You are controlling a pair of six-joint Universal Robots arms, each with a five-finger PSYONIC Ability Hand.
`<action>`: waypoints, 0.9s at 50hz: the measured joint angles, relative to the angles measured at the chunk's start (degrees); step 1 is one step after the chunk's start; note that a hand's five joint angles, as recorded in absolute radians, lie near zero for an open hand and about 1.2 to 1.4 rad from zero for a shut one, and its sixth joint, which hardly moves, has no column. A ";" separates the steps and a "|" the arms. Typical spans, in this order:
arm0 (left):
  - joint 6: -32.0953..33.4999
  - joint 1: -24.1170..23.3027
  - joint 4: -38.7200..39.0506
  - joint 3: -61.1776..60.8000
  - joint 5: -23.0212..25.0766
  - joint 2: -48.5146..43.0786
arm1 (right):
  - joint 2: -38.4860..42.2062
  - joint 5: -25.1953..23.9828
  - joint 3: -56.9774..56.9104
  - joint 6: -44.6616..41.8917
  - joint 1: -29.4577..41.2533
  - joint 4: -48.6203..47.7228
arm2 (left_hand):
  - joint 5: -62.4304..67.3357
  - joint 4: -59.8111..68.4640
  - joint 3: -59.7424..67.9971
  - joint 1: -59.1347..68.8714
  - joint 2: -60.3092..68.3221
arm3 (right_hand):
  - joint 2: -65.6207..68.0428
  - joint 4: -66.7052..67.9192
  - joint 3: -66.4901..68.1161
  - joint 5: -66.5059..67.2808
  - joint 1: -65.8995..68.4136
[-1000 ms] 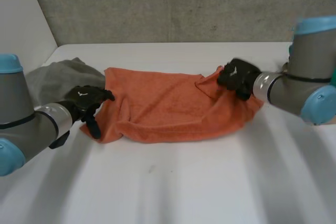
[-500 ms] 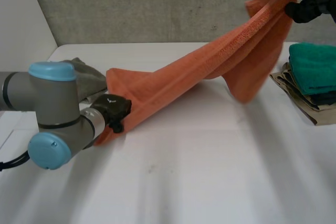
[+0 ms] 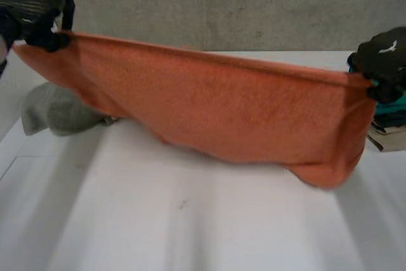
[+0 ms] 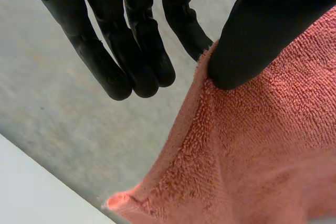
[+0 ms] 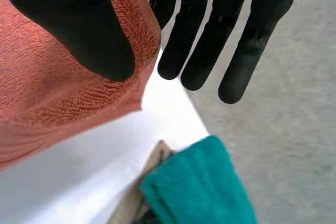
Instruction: Fold the laundry.
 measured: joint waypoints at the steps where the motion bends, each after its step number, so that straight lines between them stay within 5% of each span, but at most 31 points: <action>1: 0.56 -0.18 -0.48 0.82 -0.12 -1.86 | 0.66 -0.22 0.01 0.01 0.19 0.09 | 0.00 0.00 0.00 0.00 0.00 | 0.00 0.00 0.00 0.14 0.00; 14: 5.73 -2.09 -1.01 26.23 -1.44 -34.35 | 22.09 0.78 -16.29 3.32 6.21 -8.66 | 0.00 0.02 0.00 0.00 0.05 | 0.00 0.03 0.03 1.12 0.00; 24: -5.74 -1.80 20.12 50.67 -4.84 -35.36 | 30.90 13.76 -37.82 20.86 7.89 -43.39 | 0.00 0.06 0.00 0.00 0.07 | 0.00 0.04 0.09 1.12 0.00; 28: -11.85 -1.59 28.87 48.85 -7.75 -32.08 | 28.42 16.01 -35.33 27.90 7.79 -56.77 | 0.00 0.06 0.00 0.00 0.07 | 0.00 0.05 0.09 1.13 0.00; 32: -13.66 -1.45 32.11 43.13 -6.74 -29.99 | 26.47 14.73 -31.30 29.65 8.10 -59.63 | 0.00 0.06 0.00 0.00 0.07 | 0.00 0.04 0.09 1.58 0.00; 45: -9.50 0.38 33.48 21.28 -2.05 -31.41 | 28.51 10.39 -21.87 25.44 9.03 -46.31 | 0.00 0.18 0.00 0.00 0.07 | 0.33 0.05 0.09 1.67 0.00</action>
